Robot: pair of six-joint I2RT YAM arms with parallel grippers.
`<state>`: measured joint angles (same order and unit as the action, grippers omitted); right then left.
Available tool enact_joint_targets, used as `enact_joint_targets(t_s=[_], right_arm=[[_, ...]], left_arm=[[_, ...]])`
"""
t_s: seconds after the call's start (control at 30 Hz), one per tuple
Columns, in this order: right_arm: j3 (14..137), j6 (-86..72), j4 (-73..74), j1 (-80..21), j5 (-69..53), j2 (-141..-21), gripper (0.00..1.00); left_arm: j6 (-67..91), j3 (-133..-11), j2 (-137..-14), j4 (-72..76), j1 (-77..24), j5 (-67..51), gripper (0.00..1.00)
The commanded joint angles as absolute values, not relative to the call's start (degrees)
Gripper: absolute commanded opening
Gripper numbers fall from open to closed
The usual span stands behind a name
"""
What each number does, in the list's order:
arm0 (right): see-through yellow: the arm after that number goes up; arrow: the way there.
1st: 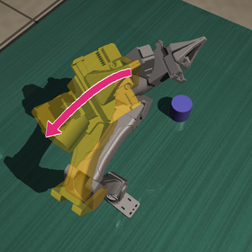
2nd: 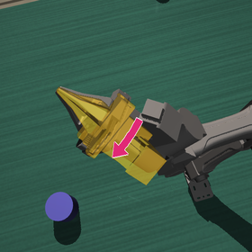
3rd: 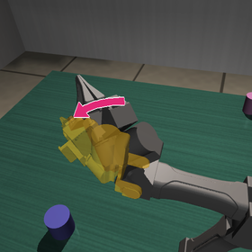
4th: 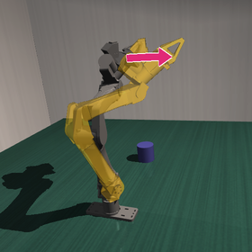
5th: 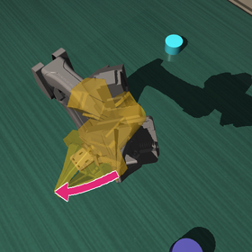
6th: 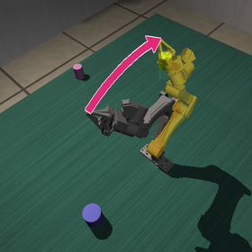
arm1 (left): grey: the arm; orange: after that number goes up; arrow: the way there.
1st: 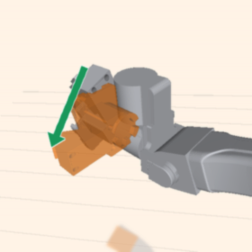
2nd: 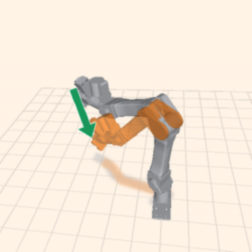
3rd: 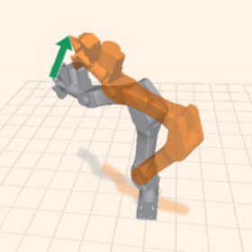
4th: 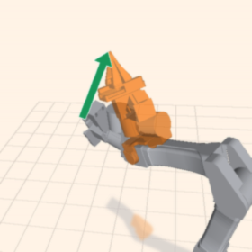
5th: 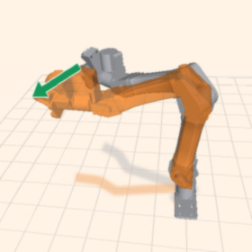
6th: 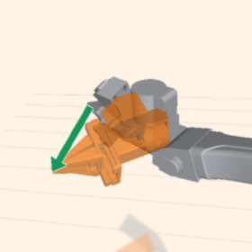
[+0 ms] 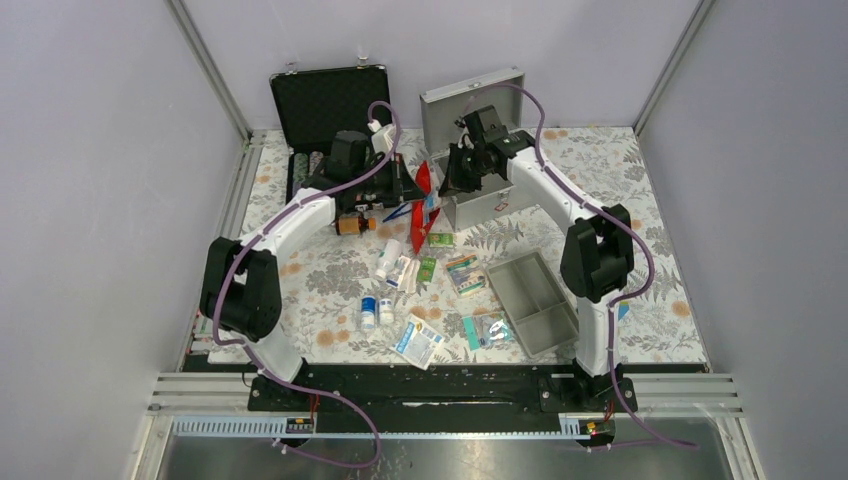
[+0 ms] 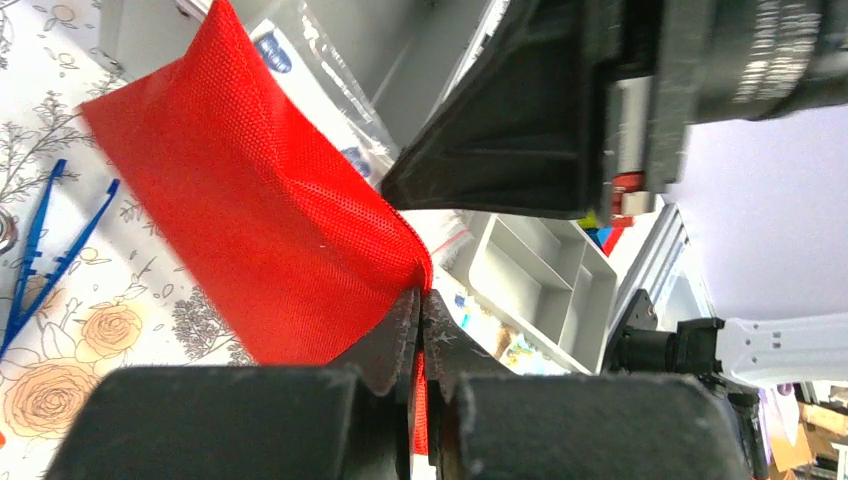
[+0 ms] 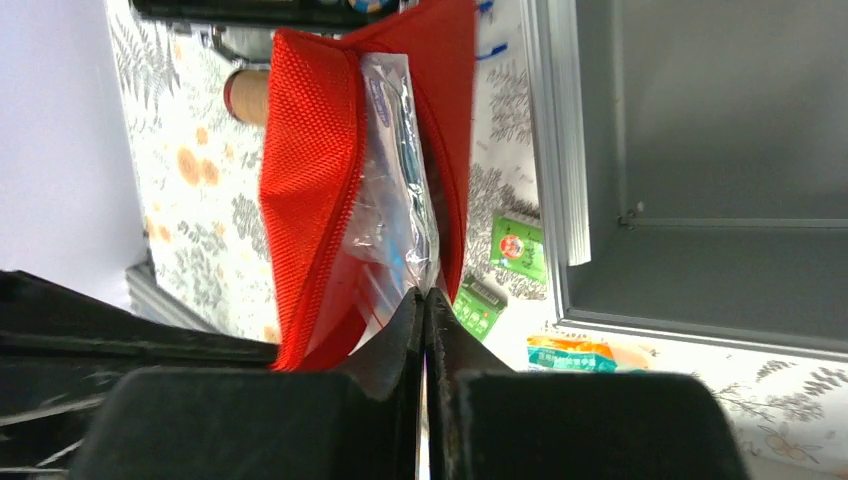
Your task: Organize the medicine kit
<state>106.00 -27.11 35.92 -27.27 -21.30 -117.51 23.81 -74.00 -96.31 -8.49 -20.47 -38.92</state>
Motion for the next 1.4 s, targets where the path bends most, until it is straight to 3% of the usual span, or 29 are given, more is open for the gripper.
enact_joint_targets(t_s=[0.0,0.17,0.67,0.97,1.37], right_arm=[[111.3,-27.1,41.9,-30.1,-9.9,-115.1,0.00],[112.2,-24.1,44.6,-32.4,-2.8,-114.7,0.00],[113.3,-28.2,41.2,-35.0,-3.6,-117.4,0.00],[112.6,-32.5,40.1,-35.4,-1.7,-123.5,0.00],[113.6,-25.6,42.1,-35.5,8.3,-124.4,0.00]], left_arm=[[25.7,-76.2,-96.9,-5.8,-20.7,-35.2,0.00],[28.8,-76.3,-97.4,-3.8,-20.7,-33.9,0.00],[38.3,-73.2,-99.2,5.8,-22.3,-28.9,0.00],[37.4,-72.0,-96.4,4.2,-22.9,-28.7,0.00],[33.7,-71.7,-94.3,1.0,-21.6,-28.8,0.00]])
